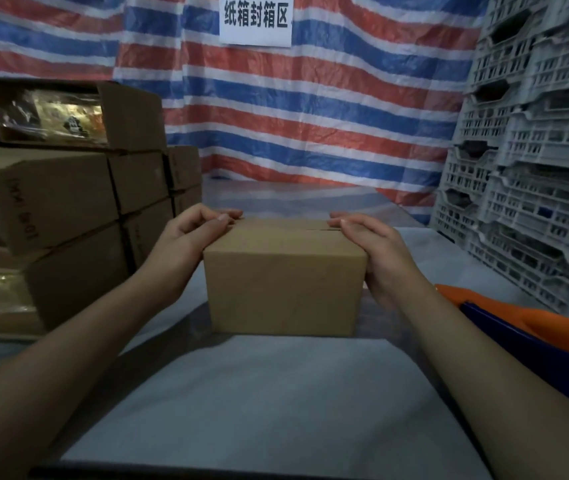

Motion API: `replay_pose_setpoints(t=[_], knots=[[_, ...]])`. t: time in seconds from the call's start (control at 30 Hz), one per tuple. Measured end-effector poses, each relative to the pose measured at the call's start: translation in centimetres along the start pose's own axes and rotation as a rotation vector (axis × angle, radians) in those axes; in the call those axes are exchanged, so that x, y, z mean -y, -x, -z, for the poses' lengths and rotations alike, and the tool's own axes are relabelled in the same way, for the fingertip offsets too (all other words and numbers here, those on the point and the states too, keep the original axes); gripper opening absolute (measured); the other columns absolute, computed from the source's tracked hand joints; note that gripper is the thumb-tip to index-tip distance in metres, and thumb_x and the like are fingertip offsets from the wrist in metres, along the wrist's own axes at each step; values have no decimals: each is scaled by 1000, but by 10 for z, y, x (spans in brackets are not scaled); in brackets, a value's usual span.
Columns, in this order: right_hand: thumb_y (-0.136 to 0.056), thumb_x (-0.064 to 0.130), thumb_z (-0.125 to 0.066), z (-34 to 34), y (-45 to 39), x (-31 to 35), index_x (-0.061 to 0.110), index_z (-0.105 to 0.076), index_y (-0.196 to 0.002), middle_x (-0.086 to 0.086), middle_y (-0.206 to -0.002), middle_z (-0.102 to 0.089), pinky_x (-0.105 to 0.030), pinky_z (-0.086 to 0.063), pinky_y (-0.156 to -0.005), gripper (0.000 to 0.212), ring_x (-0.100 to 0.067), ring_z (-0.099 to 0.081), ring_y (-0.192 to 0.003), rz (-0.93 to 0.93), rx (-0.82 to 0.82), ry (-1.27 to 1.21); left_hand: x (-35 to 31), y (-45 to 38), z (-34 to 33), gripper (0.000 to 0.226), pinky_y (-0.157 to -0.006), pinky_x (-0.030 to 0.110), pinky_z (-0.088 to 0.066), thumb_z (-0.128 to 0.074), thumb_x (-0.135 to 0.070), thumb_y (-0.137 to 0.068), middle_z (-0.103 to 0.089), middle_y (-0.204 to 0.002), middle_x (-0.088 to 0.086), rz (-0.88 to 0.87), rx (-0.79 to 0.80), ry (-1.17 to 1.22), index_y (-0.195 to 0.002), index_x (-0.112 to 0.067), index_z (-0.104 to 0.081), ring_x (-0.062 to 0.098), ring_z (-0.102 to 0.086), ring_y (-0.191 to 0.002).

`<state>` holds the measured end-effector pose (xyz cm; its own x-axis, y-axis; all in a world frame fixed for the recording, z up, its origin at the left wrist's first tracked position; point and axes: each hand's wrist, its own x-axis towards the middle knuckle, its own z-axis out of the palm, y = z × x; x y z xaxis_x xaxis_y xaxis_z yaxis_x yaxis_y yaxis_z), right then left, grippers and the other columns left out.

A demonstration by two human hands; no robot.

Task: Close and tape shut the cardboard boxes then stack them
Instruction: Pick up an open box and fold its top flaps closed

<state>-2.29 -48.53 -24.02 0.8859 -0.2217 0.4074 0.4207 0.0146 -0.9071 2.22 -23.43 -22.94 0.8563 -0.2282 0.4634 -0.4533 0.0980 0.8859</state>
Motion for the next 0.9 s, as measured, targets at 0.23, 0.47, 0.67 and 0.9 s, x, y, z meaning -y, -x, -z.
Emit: replay_pose_setpoints(t=[0.23,0.47,0.67,0.9], knots=[[-94,16,-66,3,0,-1,26,-82,-80,9,-102,-77,-36,-51,-97,23,-16,-67,-105,57,-63,153,4,-9,10,19,-82,17,-48,-50,-9,-99,-70,-112,-1,-18,78,-112,-81,-5,-57,4,-65,-102],[-94,11,-66,5,-4,-1,27,-83,-79,1,-109,-76,-40,-49,-103,27,-20,-66,-110,40,-55,179,-58,-16,-22,27,-77,29,-49,-41,-54,-97,-66,-101,-11,-123,258,-930,-102,-36,-61,8,-62,-94],[-78,32,-68,7,-5,-1,29,-82,-85,-2,-110,-73,-40,-53,-96,16,-24,-65,-111,-50,-28,184,-42,-2,-63,76,-114,49,-30,-25,-79,-87,-28,-159,-8,-311,590,-1413,-152,-41,-17,17,-32,-143],[-106,33,-44,10,2,36,29,-55,-138,12,-136,-48,-31,-37,-106,33,-12,-46,-129,2,-11,620,-35,-13,-60,71,-109,43,-38,-29,-75,-89,-36,-156,-9,-236,582,-1319,-151,-42,-24,19,-41,-136]])
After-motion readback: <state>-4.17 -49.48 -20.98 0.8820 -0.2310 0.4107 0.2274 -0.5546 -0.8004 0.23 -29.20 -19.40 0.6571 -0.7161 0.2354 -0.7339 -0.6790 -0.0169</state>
